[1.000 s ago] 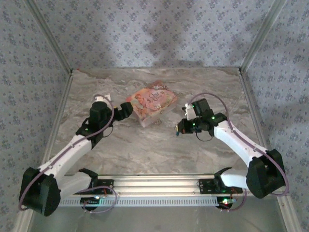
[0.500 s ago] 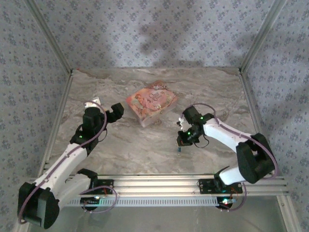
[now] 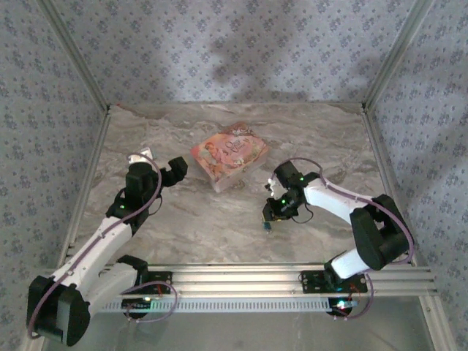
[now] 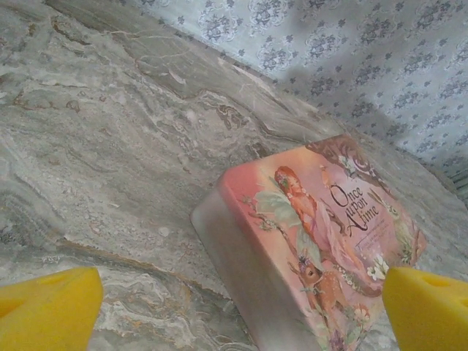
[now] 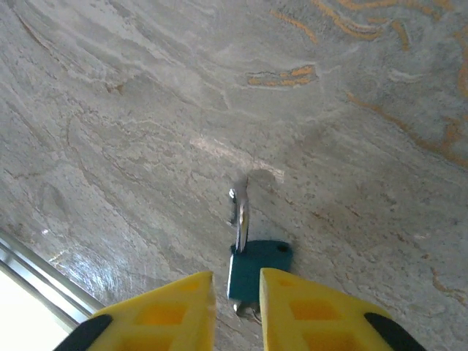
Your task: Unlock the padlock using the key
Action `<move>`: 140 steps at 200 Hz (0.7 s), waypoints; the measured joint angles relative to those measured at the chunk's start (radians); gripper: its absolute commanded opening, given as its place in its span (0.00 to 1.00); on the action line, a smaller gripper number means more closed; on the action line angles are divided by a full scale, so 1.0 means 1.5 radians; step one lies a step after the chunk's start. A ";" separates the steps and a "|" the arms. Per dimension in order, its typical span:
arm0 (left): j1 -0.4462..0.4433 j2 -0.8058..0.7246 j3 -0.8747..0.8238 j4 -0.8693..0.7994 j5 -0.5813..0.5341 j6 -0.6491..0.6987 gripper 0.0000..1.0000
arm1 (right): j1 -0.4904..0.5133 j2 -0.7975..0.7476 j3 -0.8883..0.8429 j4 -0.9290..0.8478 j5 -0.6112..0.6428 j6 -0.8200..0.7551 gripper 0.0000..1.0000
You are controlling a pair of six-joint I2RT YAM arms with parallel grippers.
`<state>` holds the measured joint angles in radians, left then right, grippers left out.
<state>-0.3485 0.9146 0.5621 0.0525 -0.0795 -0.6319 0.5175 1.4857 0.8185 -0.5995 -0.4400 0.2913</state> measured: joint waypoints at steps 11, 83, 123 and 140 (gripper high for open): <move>0.001 0.000 0.001 -0.003 0.000 0.003 0.98 | -0.002 -0.007 0.000 0.001 0.001 -0.001 0.29; 0.007 -0.007 0.043 -0.022 -0.045 0.071 0.98 | -0.091 -0.180 0.002 0.057 0.088 -0.019 0.45; 0.023 -0.025 0.042 -0.019 -0.108 0.153 0.98 | -0.171 -0.271 -0.022 0.168 0.190 -0.048 0.76; 0.039 -0.033 0.038 -0.004 -0.129 0.182 0.98 | -0.210 -0.292 -0.046 0.218 0.225 -0.071 0.87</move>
<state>-0.2897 0.8654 0.6193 0.0463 -0.2737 -0.3584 0.2031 1.0477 0.7494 -0.2729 -0.1028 0.1852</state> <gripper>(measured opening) 0.979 0.802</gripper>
